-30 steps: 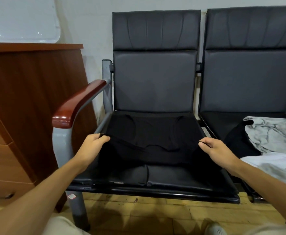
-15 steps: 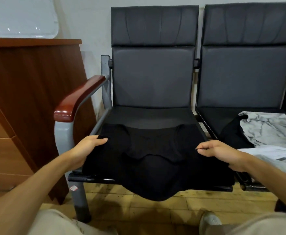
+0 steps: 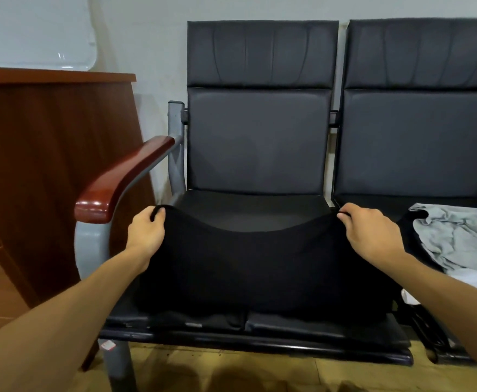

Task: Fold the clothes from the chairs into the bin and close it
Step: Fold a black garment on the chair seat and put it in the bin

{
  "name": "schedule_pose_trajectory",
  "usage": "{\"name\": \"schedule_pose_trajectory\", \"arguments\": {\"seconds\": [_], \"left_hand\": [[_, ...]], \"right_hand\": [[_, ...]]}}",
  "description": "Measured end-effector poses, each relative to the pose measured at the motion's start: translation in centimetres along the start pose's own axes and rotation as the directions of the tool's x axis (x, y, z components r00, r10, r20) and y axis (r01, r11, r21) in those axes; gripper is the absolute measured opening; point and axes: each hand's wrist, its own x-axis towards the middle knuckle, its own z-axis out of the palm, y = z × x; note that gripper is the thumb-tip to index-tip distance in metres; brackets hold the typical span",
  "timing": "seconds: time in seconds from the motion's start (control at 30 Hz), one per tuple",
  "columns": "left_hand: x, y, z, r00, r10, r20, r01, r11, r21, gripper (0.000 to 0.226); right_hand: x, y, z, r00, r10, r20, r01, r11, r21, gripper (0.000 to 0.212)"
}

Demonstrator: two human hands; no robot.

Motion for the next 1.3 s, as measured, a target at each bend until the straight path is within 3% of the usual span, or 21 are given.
{"name": "schedule_pose_trajectory", "arguments": {"seconds": [0.23, 0.43, 0.53, 0.67, 0.77, 0.87, 0.97, 1.03, 1.13, 1.2, 1.3], "left_hand": [[5.5, -1.4, 3.1, 0.997, -0.039, -0.069, 0.054, 0.971, 0.234, 0.027], [8.2, -4.2, 4.3, 0.998, -0.062, 0.028, 0.037, 0.846, 0.532, 0.029], [8.7, -4.9, 4.5, 0.998, -0.050, 0.024, 0.025, 0.800, 0.600, 0.030], [8.4, -5.0, 5.0, 0.996, 0.041, 0.082, -0.087, 0.695, 0.714, 0.028], [7.2, -4.5, 5.8, 0.983, 0.083, 0.162, -0.178, 0.632, 0.754, 0.048], [5.4, -3.7, 6.0, 0.961, 0.195, 0.198, -0.275, 0.556, 0.784, 0.067], [3.1, -3.0, 5.6, 0.942, 0.222, 0.251, -0.331, 0.499, 0.801, 0.071], [1.2, -3.0, 5.0, 0.940, 0.191, 0.282, -0.341, 0.525, 0.780, 0.069], [-0.9, -3.7, 3.9, 0.948, 0.086, 0.306, -0.284, 0.661, 0.695, 0.069], [-1.6, -4.0, 3.4, 0.944, 0.009, 0.328, -0.219, 0.763, 0.609, 0.069], [-2.5, -4.6, 3.0, 0.914, -0.013, 0.406, -0.221, 0.823, 0.524, 0.073]], "right_hand": [[4.2, 0.3, 3.2, 0.998, 0.036, 0.057, -0.033, 0.998, -0.054, 0.032], [6.0, 1.6, 7.7, 0.983, 0.001, 0.184, 0.015, 0.996, -0.086, 0.029], [6.7, 2.5, 9.8, 0.974, -0.055, 0.218, 0.083, 0.989, -0.122, 0.027], [6.9, 2.9, 10.5, 0.977, -0.099, 0.189, 0.146, 0.956, -0.253, 0.022], [6.5, 1.9, 10.1, 0.970, -0.173, 0.171, 0.224, 0.909, -0.351, 0.023], [5.5, -0.6, 9.1, 0.943, -0.268, 0.199, 0.320, 0.896, -0.307, 0.028], [4.2, -3.8, 8.1, 0.916, -0.272, 0.295, 0.337, 0.920, -0.198, 0.033], [3.0, -5.3, 7.4, 0.906, -0.247, 0.342, 0.304, 0.945, -0.122, 0.037], [1.3, -5.3, 6.6, 0.915, -0.208, 0.347, 0.260, 0.959, -0.110, 0.043], [0.2, -4.3, 6.4, 0.924, -0.127, 0.360, 0.168, 0.982, -0.083, 0.046], [-1.4, -2.4, 6.6, 0.885, -0.010, 0.465, 0.025, 0.999, -0.026, 0.047]]}}
